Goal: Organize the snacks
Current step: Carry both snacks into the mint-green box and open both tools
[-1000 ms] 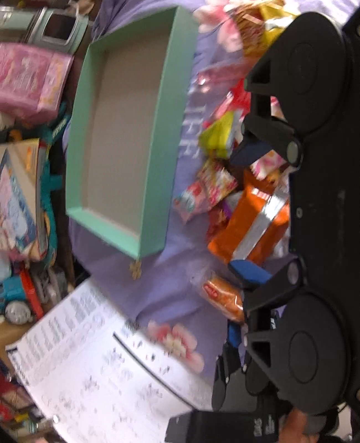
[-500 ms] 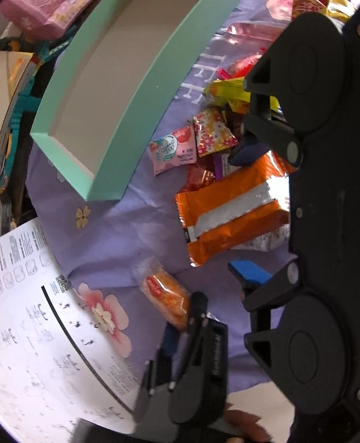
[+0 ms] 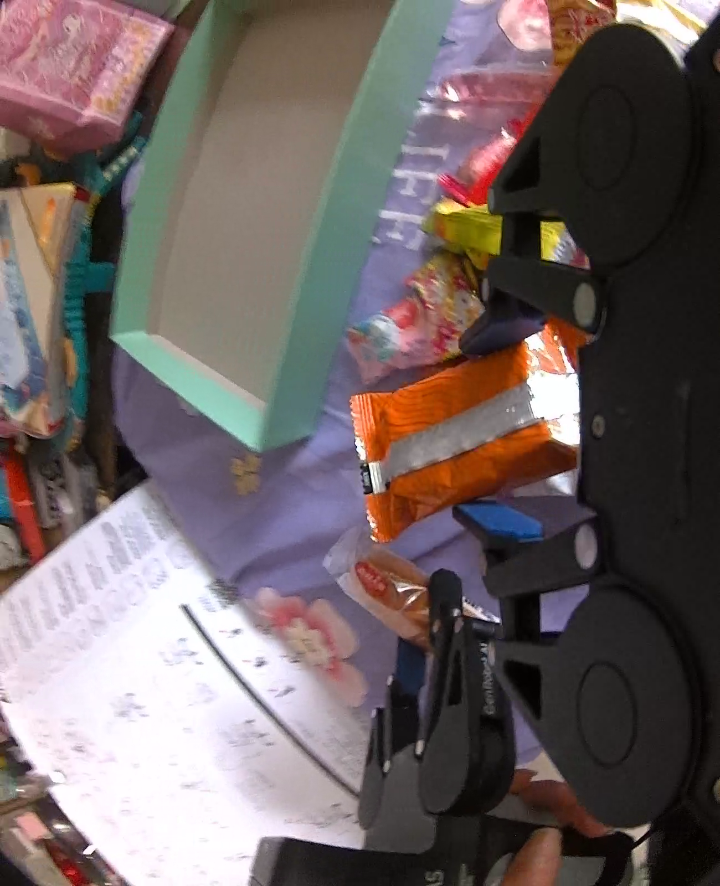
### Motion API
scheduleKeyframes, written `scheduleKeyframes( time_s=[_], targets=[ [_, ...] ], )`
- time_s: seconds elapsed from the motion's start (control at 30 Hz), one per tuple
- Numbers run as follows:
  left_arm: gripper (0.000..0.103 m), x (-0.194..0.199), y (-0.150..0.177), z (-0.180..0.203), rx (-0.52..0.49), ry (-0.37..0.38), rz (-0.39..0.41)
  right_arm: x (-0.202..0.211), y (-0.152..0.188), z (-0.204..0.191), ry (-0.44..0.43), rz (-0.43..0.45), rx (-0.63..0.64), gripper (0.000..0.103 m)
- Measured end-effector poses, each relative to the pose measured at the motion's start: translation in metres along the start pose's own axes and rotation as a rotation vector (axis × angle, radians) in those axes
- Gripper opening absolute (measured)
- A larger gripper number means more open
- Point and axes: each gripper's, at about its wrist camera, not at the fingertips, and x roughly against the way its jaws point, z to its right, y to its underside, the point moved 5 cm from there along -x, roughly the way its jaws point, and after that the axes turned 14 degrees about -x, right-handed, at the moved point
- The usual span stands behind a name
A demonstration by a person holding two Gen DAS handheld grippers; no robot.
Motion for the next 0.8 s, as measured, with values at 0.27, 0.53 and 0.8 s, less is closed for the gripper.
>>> scheduleKeyframes(
  time_s=[0.27,0.53,0.8],
  targets=[
    [0.038,0.016,-0.077,0.012,-0.066,-0.004,0.111,0.035,-0.057,0.037,0.040,0.148,-0.116,0.057],
    [0.038,-0.027,-0.188,0.026,-0.134,-0.029,0.143,0.011,-0.138,0.094,0.133,0.227,-0.228,0.057],
    [0.038,-0.099,-0.254,0.019,-0.155,-0.062,0.099,-0.054,-0.193,0.126,0.155,0.206,-0.323,0.057]
  ],
)
